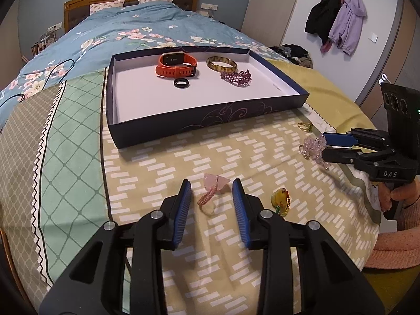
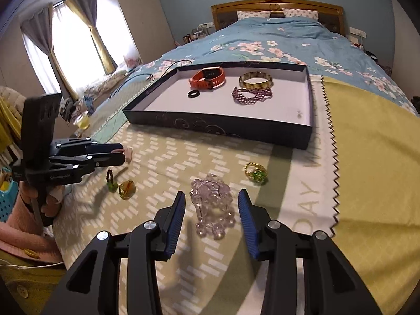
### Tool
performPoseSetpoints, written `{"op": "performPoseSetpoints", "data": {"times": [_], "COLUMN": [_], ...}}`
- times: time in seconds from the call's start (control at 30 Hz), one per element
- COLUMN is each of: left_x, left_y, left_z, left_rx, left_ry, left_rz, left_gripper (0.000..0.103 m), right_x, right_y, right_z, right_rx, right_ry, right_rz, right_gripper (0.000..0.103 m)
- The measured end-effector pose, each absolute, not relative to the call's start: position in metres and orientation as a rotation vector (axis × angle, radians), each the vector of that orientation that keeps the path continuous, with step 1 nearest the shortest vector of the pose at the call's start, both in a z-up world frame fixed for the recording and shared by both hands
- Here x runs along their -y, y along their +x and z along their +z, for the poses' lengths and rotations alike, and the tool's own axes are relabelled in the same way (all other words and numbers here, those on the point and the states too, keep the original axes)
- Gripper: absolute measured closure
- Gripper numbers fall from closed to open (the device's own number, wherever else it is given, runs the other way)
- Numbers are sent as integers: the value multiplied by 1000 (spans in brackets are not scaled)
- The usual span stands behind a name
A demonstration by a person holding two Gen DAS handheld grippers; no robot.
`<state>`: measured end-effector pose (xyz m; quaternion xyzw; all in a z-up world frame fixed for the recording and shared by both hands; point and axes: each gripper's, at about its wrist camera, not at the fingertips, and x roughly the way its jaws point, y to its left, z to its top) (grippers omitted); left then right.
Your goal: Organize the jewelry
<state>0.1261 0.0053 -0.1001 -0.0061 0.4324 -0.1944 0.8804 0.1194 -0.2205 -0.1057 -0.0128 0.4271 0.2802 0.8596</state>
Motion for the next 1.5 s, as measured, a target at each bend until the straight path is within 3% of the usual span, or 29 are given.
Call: {"op": "performPoseSetpoints", "data": {"times": [0.07,0.13,0.23,0.3,0.43,1.5], "left_x": [-5,-6,-7,-7,-7,-10], "left_y": [127,127,128,129,128,138], "left_z": [-101,-102,-103,-104,-103,-37], "left_rx": [-907,-909,-912,-912,-905,-704], "left_ry": [-7,-11,-20,-20,-14,-28], "left_rz": [-400,-396,-397,-398,-398,-378], "left_gripper": [80,84,91,93,99,100], "right_x": [217,217,220,223,229,220], "right_y": [122,124,124,122,122,162], "right_z": [-108,-109,-108,-105,-98,-35], "right_rx": [-909,-916,-912,-904,-884,-688], "right_ry": [-42,-33,-22,-4,18,30], "right_rz": [580,578,581,590,593,636], "right_gripper": [65,77,81,89,89,89]}}
